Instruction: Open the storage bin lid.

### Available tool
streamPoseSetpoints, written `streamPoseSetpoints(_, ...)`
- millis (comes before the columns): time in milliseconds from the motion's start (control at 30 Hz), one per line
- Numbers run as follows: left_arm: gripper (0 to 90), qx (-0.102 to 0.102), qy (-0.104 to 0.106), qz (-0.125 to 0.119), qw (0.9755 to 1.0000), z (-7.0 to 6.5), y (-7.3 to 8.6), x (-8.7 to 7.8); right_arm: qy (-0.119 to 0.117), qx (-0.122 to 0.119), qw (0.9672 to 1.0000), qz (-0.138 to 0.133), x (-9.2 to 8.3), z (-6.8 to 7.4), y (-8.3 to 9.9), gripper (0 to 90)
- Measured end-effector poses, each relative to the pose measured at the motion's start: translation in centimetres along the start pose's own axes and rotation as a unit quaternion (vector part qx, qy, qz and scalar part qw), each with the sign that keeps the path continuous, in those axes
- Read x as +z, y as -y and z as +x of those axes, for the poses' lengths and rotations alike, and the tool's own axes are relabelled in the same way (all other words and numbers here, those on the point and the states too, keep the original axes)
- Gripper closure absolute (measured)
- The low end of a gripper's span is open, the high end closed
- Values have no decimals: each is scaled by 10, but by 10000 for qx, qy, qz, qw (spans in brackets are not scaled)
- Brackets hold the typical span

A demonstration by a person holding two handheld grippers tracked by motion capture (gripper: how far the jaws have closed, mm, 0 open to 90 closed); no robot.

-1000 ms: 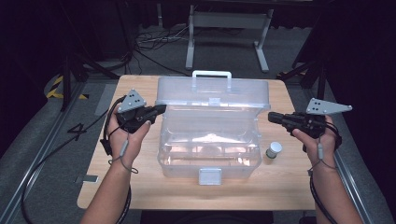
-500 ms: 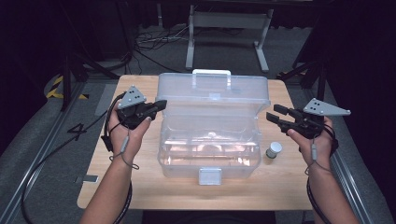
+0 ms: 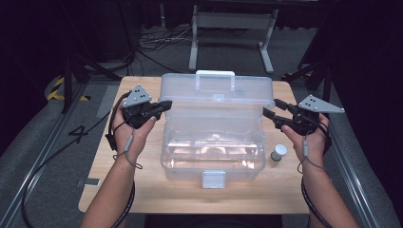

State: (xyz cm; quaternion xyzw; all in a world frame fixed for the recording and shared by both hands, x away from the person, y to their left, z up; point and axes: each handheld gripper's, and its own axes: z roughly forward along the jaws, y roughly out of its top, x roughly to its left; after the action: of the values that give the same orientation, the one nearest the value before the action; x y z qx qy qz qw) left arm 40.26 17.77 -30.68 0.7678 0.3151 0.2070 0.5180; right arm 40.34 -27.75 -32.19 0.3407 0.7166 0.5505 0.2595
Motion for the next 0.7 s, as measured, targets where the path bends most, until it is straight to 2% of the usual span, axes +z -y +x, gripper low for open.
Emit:
streamPoseSetpoints(167,898,-5,14,-3,10000,0,0,0,200,-72,9998,-3,10,4,-8,423)
streamPoseSetpoints(333,897,-10,21,-2,10000,0,0,0,349,-38,9994,41,22,6,-12,407)
streamPoseSetpoints(567,894,-11,33,1,10000,0,0,0,420,-8,9991,8,28,5,-13,403)
streamPoseSetpoints(700,889,4,7,15,10000,-1,0,0,535,-104,9985,-3,32,6,-14,406)
